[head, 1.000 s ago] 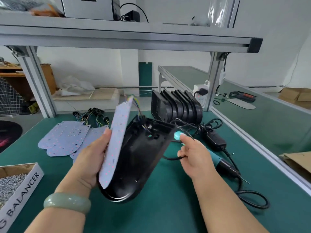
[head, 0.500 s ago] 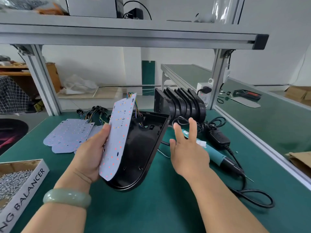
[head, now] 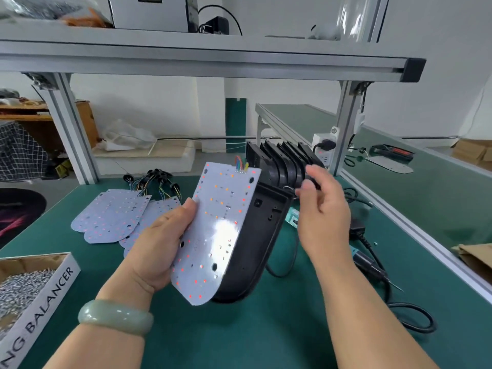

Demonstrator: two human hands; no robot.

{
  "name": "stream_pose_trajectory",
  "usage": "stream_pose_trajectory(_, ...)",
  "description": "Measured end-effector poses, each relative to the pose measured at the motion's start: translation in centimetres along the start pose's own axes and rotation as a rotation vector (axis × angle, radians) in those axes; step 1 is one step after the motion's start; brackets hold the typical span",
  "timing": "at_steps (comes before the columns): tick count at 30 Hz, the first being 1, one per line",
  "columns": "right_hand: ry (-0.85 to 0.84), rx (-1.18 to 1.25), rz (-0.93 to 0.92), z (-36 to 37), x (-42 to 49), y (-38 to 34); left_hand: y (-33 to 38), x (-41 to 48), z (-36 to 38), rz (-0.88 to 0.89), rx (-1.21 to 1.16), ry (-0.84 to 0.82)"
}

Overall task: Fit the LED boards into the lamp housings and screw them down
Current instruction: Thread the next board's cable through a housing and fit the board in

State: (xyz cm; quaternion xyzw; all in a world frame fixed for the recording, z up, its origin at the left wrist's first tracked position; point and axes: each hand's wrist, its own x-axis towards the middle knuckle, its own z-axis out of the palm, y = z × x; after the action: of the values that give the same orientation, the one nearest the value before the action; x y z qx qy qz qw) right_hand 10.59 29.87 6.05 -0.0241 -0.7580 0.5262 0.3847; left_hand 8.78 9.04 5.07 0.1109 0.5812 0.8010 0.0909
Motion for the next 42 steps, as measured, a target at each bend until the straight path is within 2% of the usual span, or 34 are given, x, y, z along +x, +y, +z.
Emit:
stream_pose_trajectory(2, -0.213, -0.146, -0.133, -0.2, 1.1, -1.5, -0.1, -0.1, 0.0, 0.025, 0.026, -0.026)
stream_pose_trajectory(5, -0.615, -0.446, -0.2, 0.4, 3.2, -3.8, -0.1, -0.1, 0.1, 0.042, 0.02, -0.068)
stream_pose_trajectory(8, -0.73, -0.663, -0.217, 1.9, 4.9, -5.5, 0.2, -0.3, -0.1, 0.097, 0.034, -0.078)
stream_pose_trajectory(9, -0.751, -0.647, -0.178, 2.3, 5.0, -5.7, 0.3, -0.3, -0.3, 0.13, 0.056, -0.062)
stream_pose_trajectory(13, -0.886, -0.291, 0.054, 3.9, 4.1, -5.6, 2.1, -1.3, -3.1, 0.257, 0.136, 0.061)
stream_pose_trajectory(15, -0.905, -0.104, 0.061, 5.3, 2.7, -5.7, 3.3, -1.7, -5.7, 0.317, 0.271, 0.143)
stream_pose_trajectory(17, -0.875, 0.022, 0.034, 6.3, 1.4, -5.9, 4.2, -1.7, -7.8, 0.341, 0.48, 0.301)
stream_pose_trajectory(19, -0.904, 0.091, 0.029, 6.4, 0.5, -5.2, 4.9, -1.8, -8.4, 0.293, 0.465, 0.376)
stream_pose_trajectory(20, -0.932, 0.154, 0.08, 6.1, 0.3, -4.6, 5.0, -2.2, -8.0, 0.284, 0.419, 0.324)
stream_pose_trajectory(23, -0.899, 0.428, 0.329, 3.9, 0.5, -3.1, 3.8, -2.4, -7.5, 0.011, 0.143, 0.17)
stream_pose_trajectory(25, -0.883, 0.498, 0.391, 2.6, 0.7, -2.2, 3.2, -2.2, -7.2, -0.011, 0.079, 0.115)
stream_pose_trajectory(29, -0.916, 0.094, 0.199, 1.6, 1.3, -1.9, 2.5, -1.5, -6.2, 0.049, 0.194, 0.063)
stream_pose_trajectory(32, -0.927, -0.017, 0.131, 2.4, 1.5, -3.5, 2.2, -1.7, -5.9, 0.033, 0.179, 0.011)
stream_pose_trajectory(36, -0.974, -0.228, 0.129, 3.9, 1.3, -5.0, 2.7, -1.8, -5.6, 0.013, 0.225, -0.004)
stream_pose_trajectory(40, -1.168, -0.443, -0.009, 4.5, 2.1, -6.2, 3.0, -2.2, -4.9, 0.001, 0.28, -0.038)
stream_pose_trajectory(42, -1.187, -0.441, 0.047, 5.0, 2.5, -6.1, 3.1, -2.2, -4.5, 0.021, 0.308, -0.052)
